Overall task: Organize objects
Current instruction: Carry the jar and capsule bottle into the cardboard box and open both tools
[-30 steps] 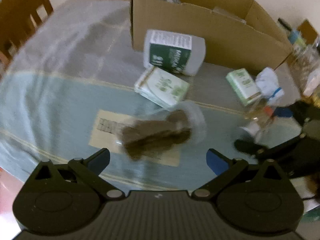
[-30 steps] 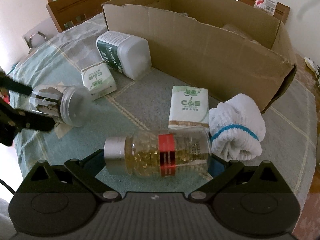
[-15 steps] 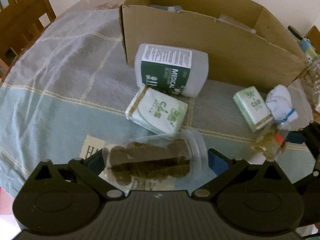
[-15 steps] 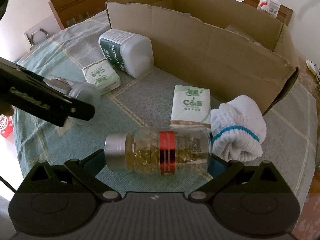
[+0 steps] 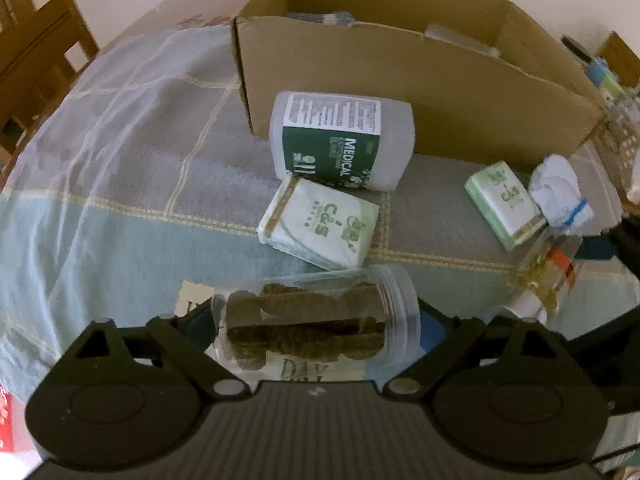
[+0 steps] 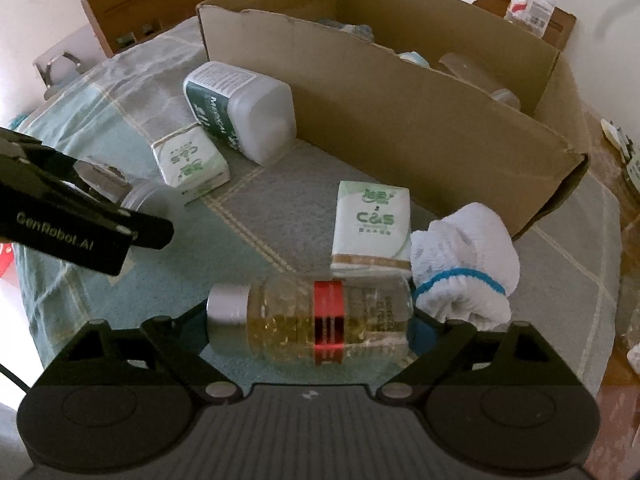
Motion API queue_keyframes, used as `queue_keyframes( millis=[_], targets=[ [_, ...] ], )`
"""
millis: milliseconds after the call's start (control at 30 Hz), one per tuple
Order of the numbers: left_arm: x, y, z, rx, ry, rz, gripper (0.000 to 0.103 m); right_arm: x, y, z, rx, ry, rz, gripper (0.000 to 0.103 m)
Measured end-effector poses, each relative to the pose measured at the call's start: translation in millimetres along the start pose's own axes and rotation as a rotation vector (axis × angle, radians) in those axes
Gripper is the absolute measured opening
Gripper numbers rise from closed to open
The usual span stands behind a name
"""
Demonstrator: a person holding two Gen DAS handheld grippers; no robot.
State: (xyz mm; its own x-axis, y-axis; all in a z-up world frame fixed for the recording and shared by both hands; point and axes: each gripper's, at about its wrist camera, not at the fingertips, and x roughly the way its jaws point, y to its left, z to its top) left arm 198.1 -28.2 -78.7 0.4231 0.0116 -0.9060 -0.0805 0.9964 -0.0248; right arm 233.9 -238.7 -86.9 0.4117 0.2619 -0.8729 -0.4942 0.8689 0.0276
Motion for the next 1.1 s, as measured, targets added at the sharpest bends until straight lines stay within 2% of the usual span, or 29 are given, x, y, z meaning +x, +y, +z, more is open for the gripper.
queue_keyframes(
  millis=[300, 500, 800, 967, 1100],
  targets=[
    [-24, 8, 18, 0.159, -0.003, -0.046, 0.092, -26, -1, 11, -0.048, 0.029, 0.053, 0.096],
    [-53, 8, 46, 0.265, -0.027, -0.105, 0.092, -60, -6, 32, -0.096, -0.001, 0.05, 0.096],
    [-83, -2, 120, 0.36, -0.137, -0.146, 0.092, -106, -25, 83, -0.089, -0.123, 0.022, 0.096],
    [-76, -11, 167, 0.375, -0.2, -0.139, 0.092, -106, -41, 114, -0.058, -0.167, -0.001, 0.096],
    [-59, -17, 202, 0.365, -0.202, -0.149, 0.092, -92, -52, 136, -0.018, -0.169, -0.026, 0.096]
  ],
)
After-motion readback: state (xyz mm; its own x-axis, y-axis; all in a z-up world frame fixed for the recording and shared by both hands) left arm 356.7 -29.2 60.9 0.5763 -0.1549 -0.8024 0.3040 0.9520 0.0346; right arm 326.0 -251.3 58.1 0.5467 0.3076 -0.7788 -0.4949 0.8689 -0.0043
